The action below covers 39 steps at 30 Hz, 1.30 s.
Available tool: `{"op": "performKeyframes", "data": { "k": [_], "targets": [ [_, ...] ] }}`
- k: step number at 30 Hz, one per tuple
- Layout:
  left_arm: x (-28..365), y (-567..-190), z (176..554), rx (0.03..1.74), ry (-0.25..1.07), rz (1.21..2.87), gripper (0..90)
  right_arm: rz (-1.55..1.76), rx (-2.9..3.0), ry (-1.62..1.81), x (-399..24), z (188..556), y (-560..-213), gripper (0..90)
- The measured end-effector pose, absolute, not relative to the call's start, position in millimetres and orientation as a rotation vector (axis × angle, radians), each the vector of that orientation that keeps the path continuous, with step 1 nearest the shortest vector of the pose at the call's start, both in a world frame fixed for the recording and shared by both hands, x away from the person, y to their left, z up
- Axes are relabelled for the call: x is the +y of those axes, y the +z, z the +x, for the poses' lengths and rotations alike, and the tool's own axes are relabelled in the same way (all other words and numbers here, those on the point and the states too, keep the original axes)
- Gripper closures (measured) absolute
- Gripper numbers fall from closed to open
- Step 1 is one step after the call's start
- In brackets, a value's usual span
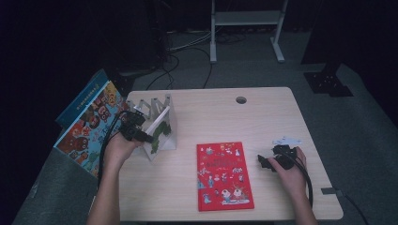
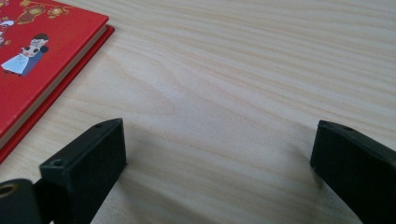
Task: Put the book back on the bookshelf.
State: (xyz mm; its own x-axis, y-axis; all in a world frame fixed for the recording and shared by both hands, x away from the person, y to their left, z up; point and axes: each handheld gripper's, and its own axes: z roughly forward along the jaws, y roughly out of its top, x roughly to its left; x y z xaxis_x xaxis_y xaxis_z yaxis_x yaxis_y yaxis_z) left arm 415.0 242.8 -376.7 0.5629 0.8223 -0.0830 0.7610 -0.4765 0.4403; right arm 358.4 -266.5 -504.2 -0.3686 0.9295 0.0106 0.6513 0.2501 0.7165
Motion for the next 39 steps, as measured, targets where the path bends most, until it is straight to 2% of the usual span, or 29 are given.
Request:
{"op": "performKeyframes", "data": {
  "k": [5, 10, 14, 15, 26, 39],
  "targets": [
    [250, -369, 399, 1.252, 0.228, 2.369, 60.4, 1.441, 2.111, 0.9, -267, 358, -504, 2.8],
    [258, -370, 388, 1.22, 0.236, 2.397, 60.6, 1.441, 2.111, 0.9, -266, 358, -504, 2.8],
    [258, -376, 388, 1.195, 0.199, 2.397, 68.3, 1.441, 2.111, 0.9, -266, 358, -504, 2.8],
    [256, -378, 388, 1.186, 0.185, 2.397, 70.3, 1.441, 2.111, 0.9, -266, 358, -504, 2.8],
    [225, -379, 384, 1.108, 0.161, 2.426, 66.0, 1.441, 2.111, 0.9, -267, 358, -504, 2.8],
    [198, -381, 392, 1.088, 0.204, 2.413, 63.2, 1.441, 2.111, 0.9, -267, 358, -504, 2.8]
  ]
}}
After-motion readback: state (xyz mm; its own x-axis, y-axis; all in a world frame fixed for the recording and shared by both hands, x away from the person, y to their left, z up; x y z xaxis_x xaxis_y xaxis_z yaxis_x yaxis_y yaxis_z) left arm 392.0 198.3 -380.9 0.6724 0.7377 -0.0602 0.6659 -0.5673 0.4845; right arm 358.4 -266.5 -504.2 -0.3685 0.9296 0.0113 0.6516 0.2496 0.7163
